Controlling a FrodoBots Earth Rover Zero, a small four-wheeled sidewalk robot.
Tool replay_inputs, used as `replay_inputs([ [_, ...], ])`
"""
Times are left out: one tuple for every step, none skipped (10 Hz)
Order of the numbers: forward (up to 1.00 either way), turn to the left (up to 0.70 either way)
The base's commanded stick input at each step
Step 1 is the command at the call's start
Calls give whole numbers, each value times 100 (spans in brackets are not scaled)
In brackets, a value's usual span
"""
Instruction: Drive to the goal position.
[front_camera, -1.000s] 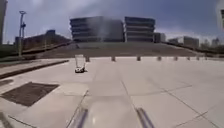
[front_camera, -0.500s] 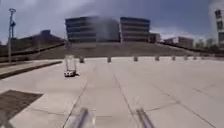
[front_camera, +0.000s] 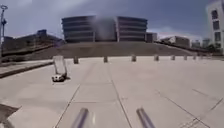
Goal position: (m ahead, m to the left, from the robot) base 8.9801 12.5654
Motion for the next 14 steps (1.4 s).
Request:
replay_inputs([
  [100, 0],
  [100, 0],
  [100, 0],
  [100, 0],
  [100, 0],
  [100, 0],
  [100, 0],
  [100, 0],
  [100, 0],
  [100, 0],
  [100, 0],
  [100, 0],
  [100, 0],
  [100, 0],
])
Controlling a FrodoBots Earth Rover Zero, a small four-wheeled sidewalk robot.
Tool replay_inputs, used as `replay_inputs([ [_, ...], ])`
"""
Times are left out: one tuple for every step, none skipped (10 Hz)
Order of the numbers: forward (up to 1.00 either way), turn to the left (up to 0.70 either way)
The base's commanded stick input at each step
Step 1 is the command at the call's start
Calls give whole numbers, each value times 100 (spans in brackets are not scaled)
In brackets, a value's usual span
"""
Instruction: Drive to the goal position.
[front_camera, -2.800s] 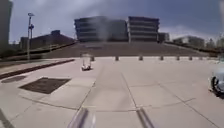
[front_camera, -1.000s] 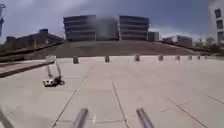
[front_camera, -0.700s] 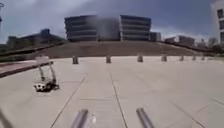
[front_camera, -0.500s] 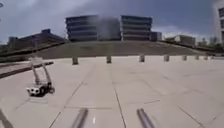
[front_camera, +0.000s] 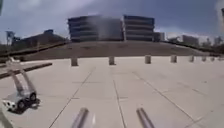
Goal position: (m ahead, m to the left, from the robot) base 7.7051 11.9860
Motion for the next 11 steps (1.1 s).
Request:
replay_inputs([
  [100, 0],
  [100, 0],
  [100, 0],
  [100, 0],
  [100, 0],
  [100, 0],
  [100, 0],
  [100, 0],
  [100, 0],
  [100, 0],
  [100, 0],
])
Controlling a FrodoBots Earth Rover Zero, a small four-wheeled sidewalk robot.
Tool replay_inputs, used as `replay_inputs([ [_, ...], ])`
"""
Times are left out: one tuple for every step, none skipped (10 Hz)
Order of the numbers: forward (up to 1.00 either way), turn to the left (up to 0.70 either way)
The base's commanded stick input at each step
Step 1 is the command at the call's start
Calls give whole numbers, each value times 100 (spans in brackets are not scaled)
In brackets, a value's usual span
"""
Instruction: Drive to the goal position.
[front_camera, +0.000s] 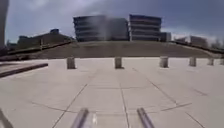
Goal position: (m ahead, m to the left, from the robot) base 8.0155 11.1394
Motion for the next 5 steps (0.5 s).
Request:
replay_inputs([
  [100, 0],
  [100, 0],
  [100, 0],
  [100, 0],
  [100, 0],
])
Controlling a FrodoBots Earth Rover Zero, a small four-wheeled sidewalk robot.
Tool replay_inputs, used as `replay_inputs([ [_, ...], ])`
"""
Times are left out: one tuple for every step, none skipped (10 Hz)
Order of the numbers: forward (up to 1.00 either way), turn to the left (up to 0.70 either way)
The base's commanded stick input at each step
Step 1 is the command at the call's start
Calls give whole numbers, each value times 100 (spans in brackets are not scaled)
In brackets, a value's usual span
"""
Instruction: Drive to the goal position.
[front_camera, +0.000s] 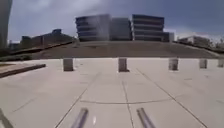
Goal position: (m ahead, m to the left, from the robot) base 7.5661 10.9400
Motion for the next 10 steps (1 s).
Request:
replay_inputs([
  [100, 0],
  [100, 4],
  [100, 23],
  [100, 40],
  [100, 38],
  [100, 34],
  [100, 26],
  [100, 5],
  [100, 0],
  [100, 0],
])
